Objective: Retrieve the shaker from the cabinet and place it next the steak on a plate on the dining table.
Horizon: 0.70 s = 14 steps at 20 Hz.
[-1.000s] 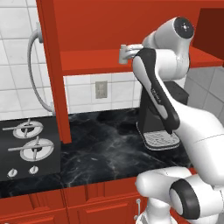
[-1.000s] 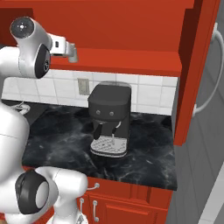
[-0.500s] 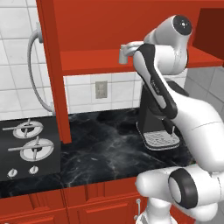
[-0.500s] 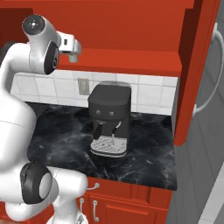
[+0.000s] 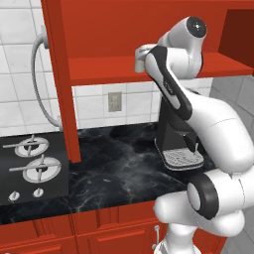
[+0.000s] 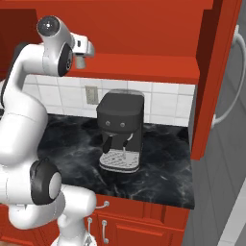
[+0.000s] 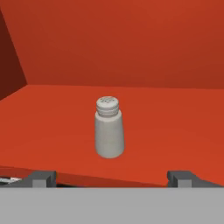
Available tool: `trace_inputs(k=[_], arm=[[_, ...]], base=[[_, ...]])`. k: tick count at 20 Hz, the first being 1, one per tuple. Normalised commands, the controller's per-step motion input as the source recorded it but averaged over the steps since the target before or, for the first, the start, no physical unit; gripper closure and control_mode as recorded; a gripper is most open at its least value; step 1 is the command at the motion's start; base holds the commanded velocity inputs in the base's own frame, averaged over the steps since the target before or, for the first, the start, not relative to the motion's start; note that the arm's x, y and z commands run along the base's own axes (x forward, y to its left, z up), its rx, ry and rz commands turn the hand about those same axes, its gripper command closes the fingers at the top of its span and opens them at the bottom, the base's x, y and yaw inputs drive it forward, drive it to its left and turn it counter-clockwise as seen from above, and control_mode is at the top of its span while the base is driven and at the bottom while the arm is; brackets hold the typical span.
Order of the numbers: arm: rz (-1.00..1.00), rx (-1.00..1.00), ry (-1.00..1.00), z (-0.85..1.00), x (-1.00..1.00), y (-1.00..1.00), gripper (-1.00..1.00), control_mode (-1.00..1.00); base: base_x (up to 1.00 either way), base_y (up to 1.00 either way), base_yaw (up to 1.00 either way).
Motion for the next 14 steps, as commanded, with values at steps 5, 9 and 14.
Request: trace_inputs(k=[5, 9, 14], arm=[[0.0, 0.0, 0.0, -0.09, 0.35, 0.02, -1.0, -1.0], [0.0, 0.0, 0.0, -0.09, 0.14, 0.12, -1.0, -1.0], [0.0, -0.01, 0.0, -0.07, 0.11, 0.12, -1.0, -1.0]], base=[[0.0, 0.0, 0.0], [0.0, 0.0, 0.0], [0.0, 0.0, 0.0]])
